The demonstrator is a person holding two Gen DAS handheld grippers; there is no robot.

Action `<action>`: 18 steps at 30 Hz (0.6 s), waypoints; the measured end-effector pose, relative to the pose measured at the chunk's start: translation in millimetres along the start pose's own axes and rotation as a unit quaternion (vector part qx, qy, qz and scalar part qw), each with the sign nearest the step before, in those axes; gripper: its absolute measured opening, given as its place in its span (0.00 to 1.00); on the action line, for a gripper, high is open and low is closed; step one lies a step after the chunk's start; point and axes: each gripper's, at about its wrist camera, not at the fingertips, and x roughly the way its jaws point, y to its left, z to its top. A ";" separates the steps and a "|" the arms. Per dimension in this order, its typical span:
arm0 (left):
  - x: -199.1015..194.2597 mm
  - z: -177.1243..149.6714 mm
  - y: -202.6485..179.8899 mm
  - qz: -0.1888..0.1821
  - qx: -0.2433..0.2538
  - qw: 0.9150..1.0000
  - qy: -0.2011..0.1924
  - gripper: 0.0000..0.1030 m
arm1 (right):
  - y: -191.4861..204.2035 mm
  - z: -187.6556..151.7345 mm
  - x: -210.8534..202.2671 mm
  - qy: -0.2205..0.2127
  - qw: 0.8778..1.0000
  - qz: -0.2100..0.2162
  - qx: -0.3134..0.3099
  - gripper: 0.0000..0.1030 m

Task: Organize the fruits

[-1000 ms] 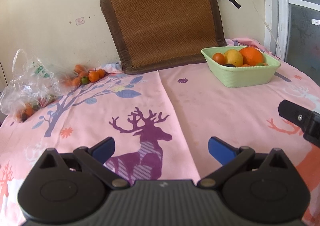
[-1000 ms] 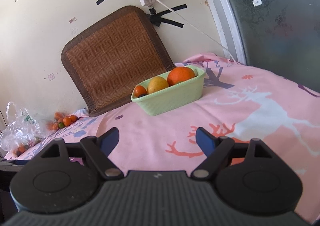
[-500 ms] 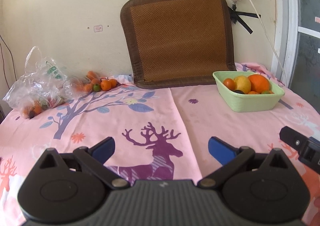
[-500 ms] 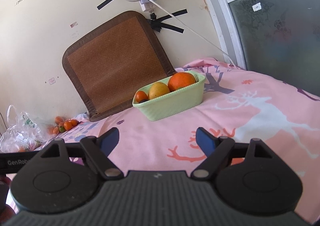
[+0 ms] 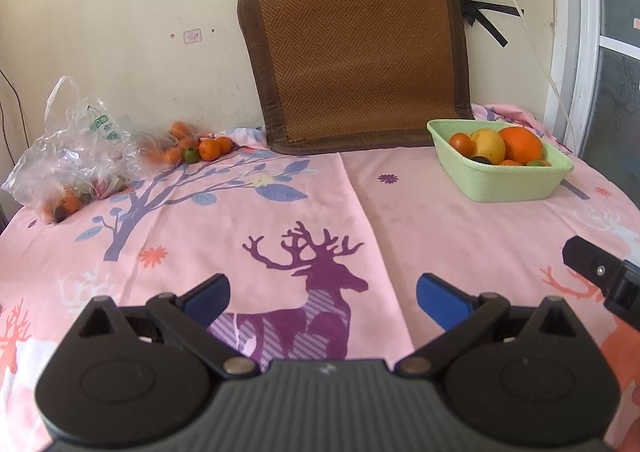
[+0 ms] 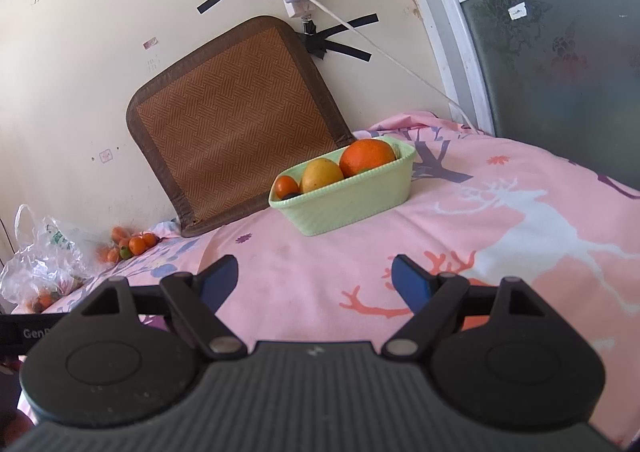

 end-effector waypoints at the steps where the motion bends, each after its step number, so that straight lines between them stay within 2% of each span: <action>1: 0.2 -0.1 -0.1 0.001 0.001 1.000 0.000 1.00 | -0.2 -0.2 0.0 0.000 1.000 0.000 0.001 0.83; 18: 3.0 -2.3 -4.7 0.011 0.018 1.000 0.005 1.00 | -3.6 -0.6 0.3 0.003 1.000 0.001 0.004 0.83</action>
